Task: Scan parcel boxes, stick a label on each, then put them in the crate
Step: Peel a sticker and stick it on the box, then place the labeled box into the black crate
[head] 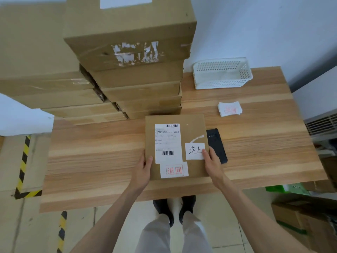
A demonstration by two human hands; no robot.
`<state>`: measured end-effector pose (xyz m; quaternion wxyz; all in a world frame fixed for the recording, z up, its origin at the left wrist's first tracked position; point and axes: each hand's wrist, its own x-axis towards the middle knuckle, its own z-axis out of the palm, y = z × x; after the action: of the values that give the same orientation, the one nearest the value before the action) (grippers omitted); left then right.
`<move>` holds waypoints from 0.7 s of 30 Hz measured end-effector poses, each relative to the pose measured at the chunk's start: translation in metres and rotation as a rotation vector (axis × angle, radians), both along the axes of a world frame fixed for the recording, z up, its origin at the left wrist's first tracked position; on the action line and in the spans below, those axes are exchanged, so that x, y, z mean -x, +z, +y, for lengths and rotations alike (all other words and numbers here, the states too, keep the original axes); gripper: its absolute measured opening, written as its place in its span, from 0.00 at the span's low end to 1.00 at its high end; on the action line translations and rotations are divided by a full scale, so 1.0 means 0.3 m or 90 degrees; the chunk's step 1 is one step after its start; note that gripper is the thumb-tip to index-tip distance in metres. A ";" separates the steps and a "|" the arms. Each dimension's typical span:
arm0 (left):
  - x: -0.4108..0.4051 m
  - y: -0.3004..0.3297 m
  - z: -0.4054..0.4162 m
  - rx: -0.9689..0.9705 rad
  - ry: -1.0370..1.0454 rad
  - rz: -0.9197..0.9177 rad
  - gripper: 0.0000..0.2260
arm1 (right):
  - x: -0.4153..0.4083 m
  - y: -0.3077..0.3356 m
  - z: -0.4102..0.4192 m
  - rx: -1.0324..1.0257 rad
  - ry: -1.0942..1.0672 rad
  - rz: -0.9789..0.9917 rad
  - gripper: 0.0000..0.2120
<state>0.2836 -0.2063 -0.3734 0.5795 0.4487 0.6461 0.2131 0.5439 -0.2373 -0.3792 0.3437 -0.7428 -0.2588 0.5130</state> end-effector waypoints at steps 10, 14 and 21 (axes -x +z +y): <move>-0.168 0.290 0.071 -0.068 -0.086 -0.031 0.14 | -0.160 0.265 -0.024 -0.100 -0.106 -0.022 0.12; -0.290 0.327 0.068 -0.060 -0.135 -0.064 0.11 | -0.276 0.347 -0.073 -0.127 -0.166 -0.063 0.14; -0.612 0.496 0.042 -0.136 -0.267 -0.080 0.16 | -0.501 0.458 -0.274 -0.143 -0.304 -0.163 0.29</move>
<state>0.4672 -0.1937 -0.2245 0.5994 0.6177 0.4753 0.1824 0.6943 -0.3194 -0.2419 0.4996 -0.7986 -0.1729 0.2877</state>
